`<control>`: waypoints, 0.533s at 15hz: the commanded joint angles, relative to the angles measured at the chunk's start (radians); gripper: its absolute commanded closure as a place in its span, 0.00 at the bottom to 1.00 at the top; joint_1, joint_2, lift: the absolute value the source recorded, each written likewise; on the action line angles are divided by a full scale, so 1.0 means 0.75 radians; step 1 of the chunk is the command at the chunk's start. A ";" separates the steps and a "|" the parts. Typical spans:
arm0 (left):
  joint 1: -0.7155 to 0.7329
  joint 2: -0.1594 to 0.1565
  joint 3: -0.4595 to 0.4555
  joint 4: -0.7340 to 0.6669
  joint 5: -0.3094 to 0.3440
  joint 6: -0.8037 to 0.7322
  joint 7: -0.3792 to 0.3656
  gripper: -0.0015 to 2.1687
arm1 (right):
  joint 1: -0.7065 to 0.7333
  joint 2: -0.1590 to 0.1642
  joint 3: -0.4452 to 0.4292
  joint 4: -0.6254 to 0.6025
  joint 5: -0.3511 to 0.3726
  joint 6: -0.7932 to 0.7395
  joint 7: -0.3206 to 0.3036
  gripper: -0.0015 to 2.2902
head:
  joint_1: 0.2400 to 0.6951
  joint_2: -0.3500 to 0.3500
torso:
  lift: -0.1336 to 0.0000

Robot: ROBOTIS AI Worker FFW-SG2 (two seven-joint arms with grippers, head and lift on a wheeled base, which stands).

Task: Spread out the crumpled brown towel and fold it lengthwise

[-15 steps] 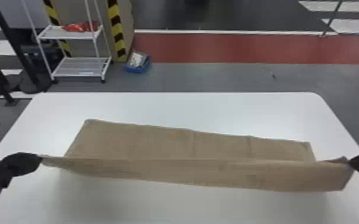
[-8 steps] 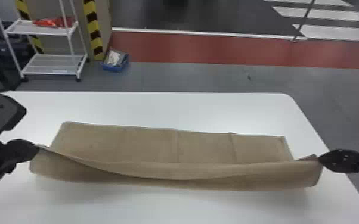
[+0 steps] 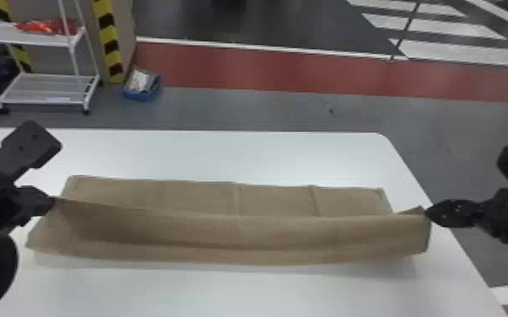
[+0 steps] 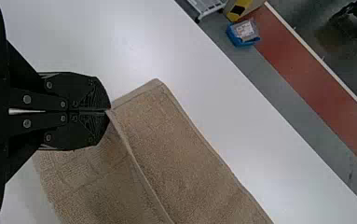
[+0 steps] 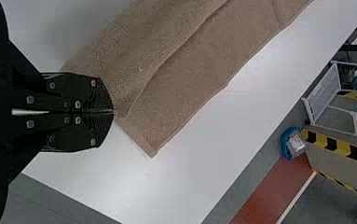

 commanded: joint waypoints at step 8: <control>-0.120 -0.020 -0.023 0.171 0.043 0.003 0.097 0.82 | -0.244 0.037 0.094 0.217 0.011 0.083 0.006 0.62 | 1.00 0.28 | 0.07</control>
